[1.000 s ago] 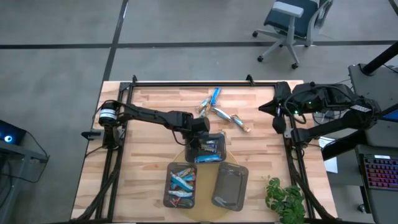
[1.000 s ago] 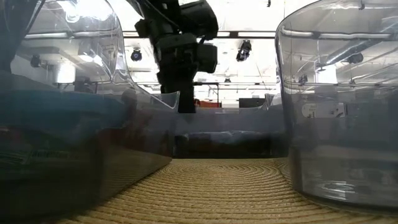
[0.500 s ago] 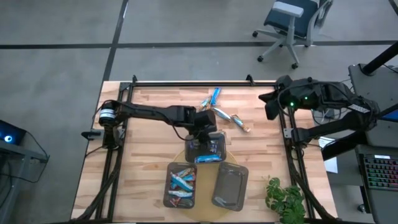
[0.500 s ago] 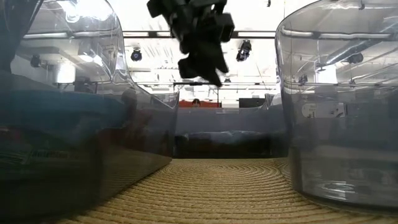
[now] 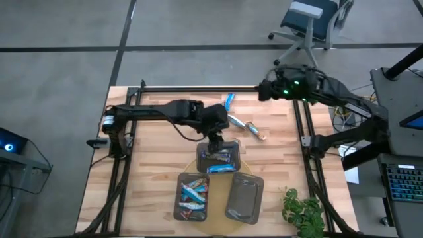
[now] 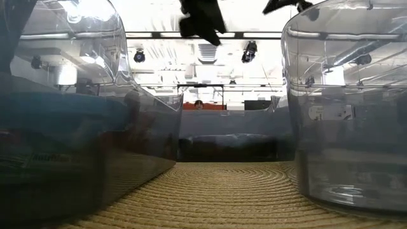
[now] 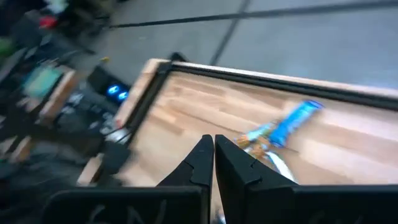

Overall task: Pick and place Granola Bars by type
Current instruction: Put the blue granola bar into the top black bin

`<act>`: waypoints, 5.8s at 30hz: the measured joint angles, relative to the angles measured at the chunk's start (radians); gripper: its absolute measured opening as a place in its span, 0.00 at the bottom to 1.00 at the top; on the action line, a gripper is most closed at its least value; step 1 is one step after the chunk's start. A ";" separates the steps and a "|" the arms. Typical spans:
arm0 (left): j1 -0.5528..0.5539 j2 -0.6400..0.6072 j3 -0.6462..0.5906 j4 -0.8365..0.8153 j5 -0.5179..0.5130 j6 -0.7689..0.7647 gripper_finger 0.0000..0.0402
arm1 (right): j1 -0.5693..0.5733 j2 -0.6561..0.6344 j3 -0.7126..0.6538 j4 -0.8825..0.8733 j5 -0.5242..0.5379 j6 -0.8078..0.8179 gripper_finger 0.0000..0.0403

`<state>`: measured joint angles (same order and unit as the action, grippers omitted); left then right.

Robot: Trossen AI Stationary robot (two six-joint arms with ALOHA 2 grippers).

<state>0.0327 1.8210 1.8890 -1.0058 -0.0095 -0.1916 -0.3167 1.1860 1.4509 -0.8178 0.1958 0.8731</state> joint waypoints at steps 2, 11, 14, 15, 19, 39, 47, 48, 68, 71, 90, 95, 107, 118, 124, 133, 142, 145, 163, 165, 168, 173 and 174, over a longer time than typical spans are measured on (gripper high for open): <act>0.000 -0.033 0.006 -0.046 -0.073 0.008 0.43 | -0.014 0.035 0.000 -0.002 0.033 0.022 0.02; 0.000 -0.223 -0.072 -0.095 -0.276 0.011 0.43 | -0.031 0.224 0.000 0.025 0.140 0.123 0.02; 0.000 -0.281 -0.117 -0.091 -0.285 -0.004 0.43 | -0.031 0.294 0.000 0.024 0.140 0.159 0.02; 0.000 -0.299 -0.136 -0.089 -0.285 -0.012 0.43 | -0.031 0.315 0.000 0.024 0.140 0.174 0.02; 0.000 -0.374 -0.227 -0.084 -0.288 -0.052 0.43 | -0.036 0.401 0.000 0.023 0.140 0.223 0.02; -0.001 -0.537 -0.536 0.055 -0.272 -0.185 0.43 | -0.023 0.750 0.000 0.145 0.208 0.418 0.02; -0.001 -0.536 -0.536 0.056 -0.272 -0.150 0.43 | 0.113 0.776 0.000 0.162 0.583 0.458 0.06; -0.001 -0.536 -0.536 0.056 -0.272 -0.148 0.43 | 0.120 0.781 0.000 0.162 0.614 0.460 0.06; -0.001 -0.535 -0.536 0.056 -0.272 -0.146 0.43 | 0.077 0.849 0.000 0.233 0.519 0.417 0.37; -0.001 -0.535 -0.536 0.056 -0.268 -0.155 0.43 | 0.050 0.849 0.000 0.231 0.450 0.449 0.42; -0.001 -0.535 -0.536 0.056 -0.238 -0.161 0.43 | -0.061 0.866 -0.003 0.320 0.346 0.548 0.60; -0.001 -0.535 -0.536 0.056 -0.238 -0.161 0.43 | -0.069 0.893 -0.002 0.343 0.322 0.568 0.59; -0.001 -0.534 -0.536 0.056 -0.238 -0.153 0.43 | -0.067 0.951 -0.001 0.374 0.267 0.613 0.59; -0.001 -0.534 -0.536 0.056 -0.238 -0.153 0.43 | -0.068 0.950 -0.002 0.367 0.255 0.608 0.45; -0.001 -0.534 -0.536 0.055 -0.238 -0.159 0.43 | -0.068 0.950 -0.002 0.364 0.252 0.608 0.33; -0.001 -0.534 -0.536 0.055 -0.238 -0.159 0.43 | -0.068 0.949 -0.002 0.350 0.250 0.609 0.18; -0.001 -0.534 -0.576 0.055 -0.231 -0.169 0.43 | -0.068 0.948 -0.002 0.342 0.248 0.600 0.06; -0.001 -0.534 -0.590 0.053 -0.192 -0.186 0.43 | -0.068 0.945 -0.002 0.341 0.245 0.577 0.05; -0.005 -0.551 -0.590 0.074 -0.190 -0.183 0.43 | -0.050 0.925 0.025 0.342 0.248 0.472 0.05; -0.005 -0.551 -0.590 0.074 -0.191 -0.183 0.43 | -0.049 0.920 0.033 0.343 0.249 0.447 0.05; -0.005 -0.555 -0.590 0.075 -0.190 -0.183 0.43 | -0.048 0.897 0.036 0.342 0.249 0.405 0.05; -0.005 -0.574 -0.590 0.082 -0.191 -0.183 0.43 | -0.039 0.821 0.036 0.271 0.253 0.331 0.05; -0.005 -0.581 -0.590 0.082 -0.194 -0.183 0.43 | -0.034 0.800 0.035 0.246 0.255 0.308 0.05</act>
<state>0.0280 1.2395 1.2991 -0.9240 -0.2031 -0.3744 -0.3508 1.9859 1.4864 -0.5715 0.4510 1.1807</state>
